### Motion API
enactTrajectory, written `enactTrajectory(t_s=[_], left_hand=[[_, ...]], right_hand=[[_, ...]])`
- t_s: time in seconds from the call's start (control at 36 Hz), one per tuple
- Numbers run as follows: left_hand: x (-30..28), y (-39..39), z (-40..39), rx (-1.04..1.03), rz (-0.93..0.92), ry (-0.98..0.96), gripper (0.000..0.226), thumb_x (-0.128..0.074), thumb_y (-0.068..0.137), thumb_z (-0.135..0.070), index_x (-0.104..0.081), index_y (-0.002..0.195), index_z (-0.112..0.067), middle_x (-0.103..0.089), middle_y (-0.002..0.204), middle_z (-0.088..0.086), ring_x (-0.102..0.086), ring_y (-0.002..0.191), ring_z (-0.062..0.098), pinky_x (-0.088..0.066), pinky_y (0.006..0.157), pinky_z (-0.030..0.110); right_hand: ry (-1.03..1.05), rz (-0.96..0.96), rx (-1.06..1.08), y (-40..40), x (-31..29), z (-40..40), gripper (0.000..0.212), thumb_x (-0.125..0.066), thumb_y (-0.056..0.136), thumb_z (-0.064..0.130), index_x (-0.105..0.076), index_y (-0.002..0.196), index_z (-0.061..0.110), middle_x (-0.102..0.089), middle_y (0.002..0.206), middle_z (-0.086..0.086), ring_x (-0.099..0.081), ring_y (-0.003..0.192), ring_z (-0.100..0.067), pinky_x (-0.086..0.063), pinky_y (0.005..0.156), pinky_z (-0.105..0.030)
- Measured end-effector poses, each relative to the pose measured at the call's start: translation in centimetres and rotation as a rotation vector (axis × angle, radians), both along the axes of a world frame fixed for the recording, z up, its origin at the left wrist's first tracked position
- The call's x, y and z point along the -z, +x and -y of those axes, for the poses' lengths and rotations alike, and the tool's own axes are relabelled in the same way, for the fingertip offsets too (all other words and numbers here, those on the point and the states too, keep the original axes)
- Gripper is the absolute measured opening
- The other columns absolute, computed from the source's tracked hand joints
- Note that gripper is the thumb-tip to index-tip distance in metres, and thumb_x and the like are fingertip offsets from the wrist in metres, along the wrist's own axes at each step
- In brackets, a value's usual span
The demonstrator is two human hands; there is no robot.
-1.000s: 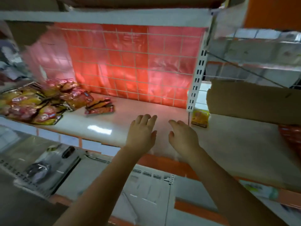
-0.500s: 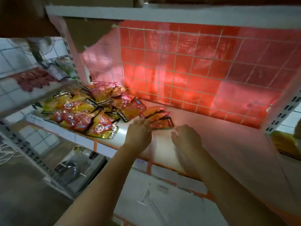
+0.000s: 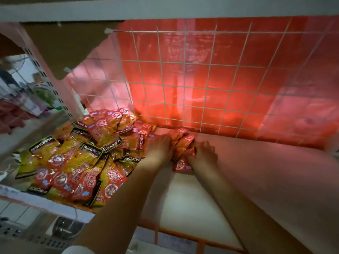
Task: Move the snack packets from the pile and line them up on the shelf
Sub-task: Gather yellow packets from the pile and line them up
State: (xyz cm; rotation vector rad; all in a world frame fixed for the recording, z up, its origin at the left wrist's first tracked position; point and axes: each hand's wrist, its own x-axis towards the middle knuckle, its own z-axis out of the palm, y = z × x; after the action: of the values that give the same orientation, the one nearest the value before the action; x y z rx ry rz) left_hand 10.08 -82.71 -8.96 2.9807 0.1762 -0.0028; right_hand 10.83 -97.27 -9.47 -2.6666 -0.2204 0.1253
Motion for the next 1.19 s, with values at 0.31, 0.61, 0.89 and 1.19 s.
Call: enactTrajectory(t_s=[0.31,0.61,0.89,1.19], left_hand=[[-1.0,3.0,-2.2,-0.013,-0.258,-0.174,0.105,-0.078,0.069,-0.042,-0.011,0.147,-0.021,-0.023,0.151,0.011,-0.018,0.140,0.036,-0.025,0.111,0.048],[-0.5,-0.4,-2.4,-0.031,-0.081,-0.697,0.073,-0.080,0.039,-0.046,-0.061,0.103,-0.017,-0.067,0.098,0.003,-0.061,0.095,0.024,-0.052,0.085,0.036],[-2.3,-3.8,-1.7,0.039,0.242,-1.165,0.013,-0.073,0.078,-0.009,-0.065,0.087,-0.009,-0.068,0.085,0.008,-0.065,0.078,0.020,-0.055,0.071,0.031],[-2.2,-6.7,7.1,0.141,0.195,-1.454,0.015,-0.069,0.078,-0.011,-0.060,0.090,-0.011,-0.064,0.083,0.009,-0.058,0.080,0.023,-0.049,0.076,0.046]], right_hand=[[0.406,-0.022,0.110,-1.3,-0.1,-1.0,0.041,-0.054,0.075,0.041,-0.059,0.111,0.021,-0.066,0.105,-0.004,-0.060,0.096,-0.026,-0.049,0.083,-0.040],[0.657,-0.101,0.311,-3.8,0.0,-0.2,0.035,-0.061,0.079,0.013,-0.052,0.096,0.041,-0.061,0.082,0.016,-0.062,0.079,-0.015,-0.055,0.079,-0.041],[1.010,-0.060,0.441,-7.6,-2.3,3.3,0.036,-0.057,0.080,-0.010,-0.061,0.091,0.024,-0.067,0.095,-0.008,-0.067,0.081,-0.028,-0.057,0.071,-0.041],[1.344,-0.077,0.482,-8.5,-3.8,10.5,0.022,-0.057,0.082,-0.007,-0.062,0.088,0.013,-0.066,0.085,-0.008,-0.062,0.080,-0.027,-0.049,0.077,-0.037]])
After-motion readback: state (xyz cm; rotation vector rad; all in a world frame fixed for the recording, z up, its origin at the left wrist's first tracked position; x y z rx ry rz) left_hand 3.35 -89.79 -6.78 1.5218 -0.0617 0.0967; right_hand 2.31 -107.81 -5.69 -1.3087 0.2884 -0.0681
